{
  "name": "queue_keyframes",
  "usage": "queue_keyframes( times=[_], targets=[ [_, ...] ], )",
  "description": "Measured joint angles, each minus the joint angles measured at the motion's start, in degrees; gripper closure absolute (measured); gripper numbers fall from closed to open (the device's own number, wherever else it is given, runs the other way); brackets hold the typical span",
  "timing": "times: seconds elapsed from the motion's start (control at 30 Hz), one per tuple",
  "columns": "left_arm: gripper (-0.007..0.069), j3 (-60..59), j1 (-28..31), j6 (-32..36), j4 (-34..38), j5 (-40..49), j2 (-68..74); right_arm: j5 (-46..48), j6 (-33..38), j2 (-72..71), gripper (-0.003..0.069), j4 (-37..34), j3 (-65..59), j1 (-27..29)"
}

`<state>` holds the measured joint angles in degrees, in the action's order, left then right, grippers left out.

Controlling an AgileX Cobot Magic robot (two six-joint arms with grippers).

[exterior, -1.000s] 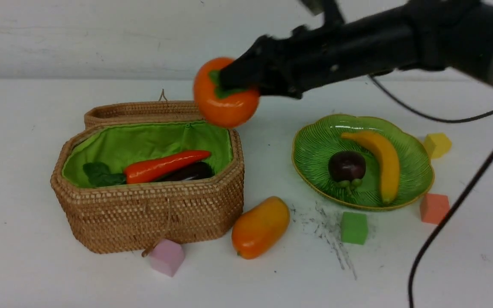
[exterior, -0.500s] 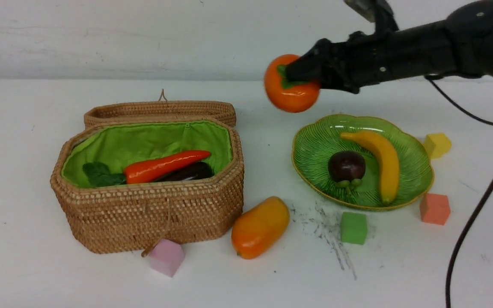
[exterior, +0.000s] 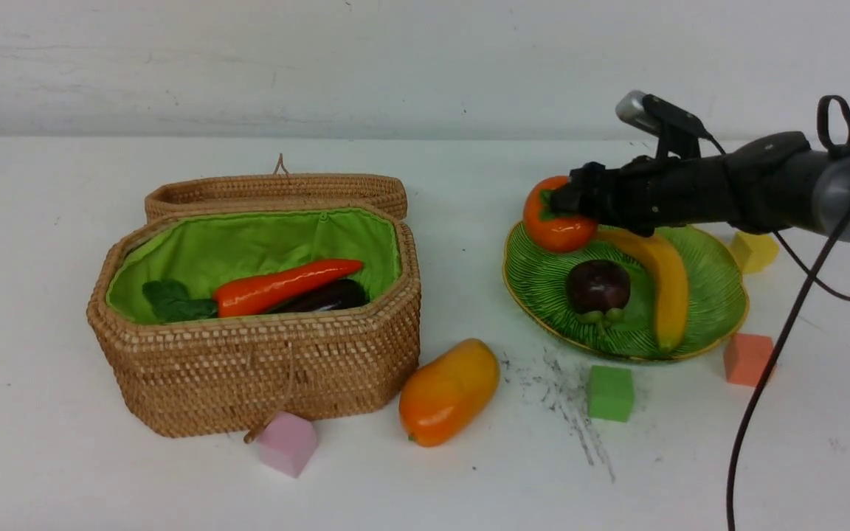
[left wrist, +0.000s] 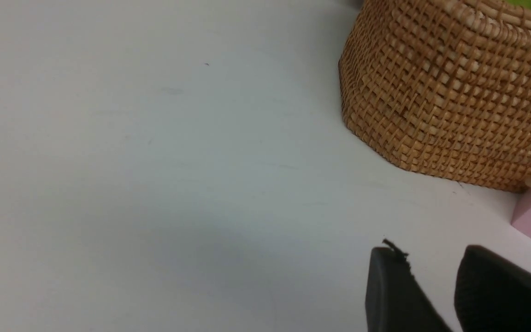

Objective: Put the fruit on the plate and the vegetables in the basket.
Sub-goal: Grab a tomato with your right arm and place it on the plate on the right, then use the right arm to grab a mango and put it into the right plate

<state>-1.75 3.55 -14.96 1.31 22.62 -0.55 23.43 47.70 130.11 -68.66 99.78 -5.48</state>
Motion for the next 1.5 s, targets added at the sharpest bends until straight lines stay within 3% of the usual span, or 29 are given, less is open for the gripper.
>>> queue_keyframes(
  times=[0.33,0.57,0.73,0.97,1.1,1.23,1.5],
  targets=[
    [0.0405,0.0,0.0,0.0,0.0,0.0,0.0,1.1,1.3,0.0,0.0153,0.0,0.0,0.0],
    [0.0403,0.0,0.0,0.0,0.0,0.0,0.0,1.7,1.3,-0.7,-0.0016,1.5,0.0,0.1],
    [0.0400,0.0,0.0,0.0,0.0,0.0,0.0,4.7,1.3,-3.1,-0.0006,3.9,0.0,0.7],
    [0.0396,0.0,0.0,0.0,0.0,0.0,0.0,24.8,2.5,-14.4,0.0047,14.2,0.1,-1.3],
    [0.0391,0.0,0.0,0.0,0.0,0.0,0.0,39.8,12.3,-19.9,0.0070,28.9,0.1,-8.1],
    [0.0386,0.0,0.0,0.0,0.0,0.0,0.0,46.3,23.5,-20.6,0.0075,41.1,-0.1,-15.4],
    [0.0386,0.0,0.0,0.0,0.0,0.0,0.0,43.4,38.4,-16.9,0.0076,48.1,-3.3,-24.2]
  ],
)
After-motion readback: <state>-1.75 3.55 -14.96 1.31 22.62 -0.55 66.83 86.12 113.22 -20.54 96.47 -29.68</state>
